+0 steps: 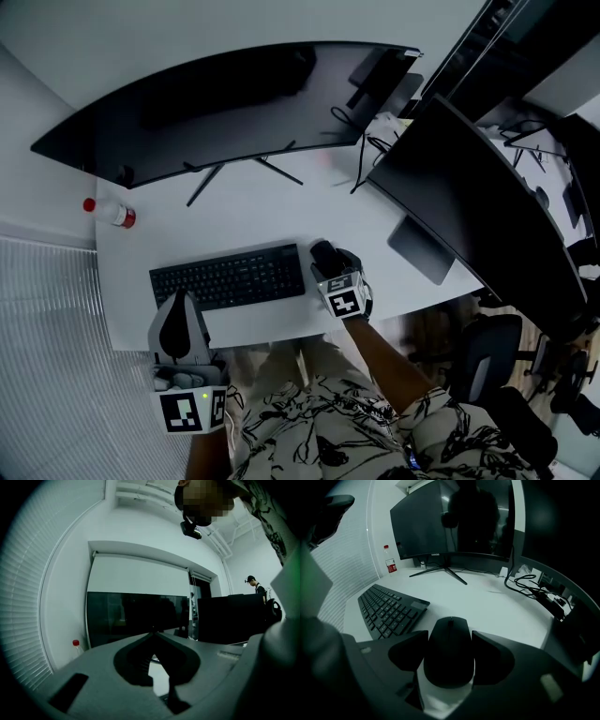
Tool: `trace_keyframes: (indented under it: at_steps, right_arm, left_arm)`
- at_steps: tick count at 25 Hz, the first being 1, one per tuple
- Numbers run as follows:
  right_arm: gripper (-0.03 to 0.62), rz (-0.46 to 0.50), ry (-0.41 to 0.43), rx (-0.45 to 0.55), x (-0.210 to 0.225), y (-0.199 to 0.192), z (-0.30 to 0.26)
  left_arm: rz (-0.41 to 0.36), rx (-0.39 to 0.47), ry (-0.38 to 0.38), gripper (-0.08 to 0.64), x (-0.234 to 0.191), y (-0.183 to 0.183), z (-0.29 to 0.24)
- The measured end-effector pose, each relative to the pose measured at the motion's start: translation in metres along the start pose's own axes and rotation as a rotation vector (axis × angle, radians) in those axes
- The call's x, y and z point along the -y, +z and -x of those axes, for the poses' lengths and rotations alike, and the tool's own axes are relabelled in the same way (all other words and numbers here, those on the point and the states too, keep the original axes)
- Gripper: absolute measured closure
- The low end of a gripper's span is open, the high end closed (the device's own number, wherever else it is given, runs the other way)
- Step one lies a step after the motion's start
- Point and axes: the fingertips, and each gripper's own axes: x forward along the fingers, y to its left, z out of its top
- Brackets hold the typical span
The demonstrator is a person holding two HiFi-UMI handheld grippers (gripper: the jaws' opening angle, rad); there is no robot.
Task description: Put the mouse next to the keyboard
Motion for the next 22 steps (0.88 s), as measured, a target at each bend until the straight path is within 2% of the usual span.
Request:
trace_keyframes:
  at_steps: [4, 9, 11, 15, 19, 22]
  right_arm:
    - [0.293, 0.004, -0.005, 0.008, 0.000, 0.001, -0.002]
    - [0.273, 0.055, 0.003, 0.016, -0.002, 0.002, -0.002]
    - [0.253, 0.046, 0.022, 0.057, -0.004, 0.013, 0.006]
    - [0.260, 0.045, 0.087, 0.183, -0.011, 0.052, 0.035]
    - [0.389, 0.040, 0.180, 0.322, -0.027, 0.099, 0.081]
    - [0.512, 0.033, 0.191, 0.454, -0.029, 0.135, 0.123]
  left_arm:
    - [-0.002, 0.002, 0.003, 0.566, -0.001, -0.001, 0.000]
    - [-0.010, -0.003, 0.009, 0.566, -0.004, -0.001, 0.001]
    - [-0.018, 0.010, 0.012, 0.566, -0.005, 0.003, 0.001]
    - [-0.017, 0.026, 0.011, 0.566, -0.006, 0.013, 0.001]
    - [-0.011, 0.060, 0.011, 0.566, -0.005, 0.028, 0.003]
    - [-0.013, 0.086, 0.007, 0.566, -0.004, 0.039, 0.005]
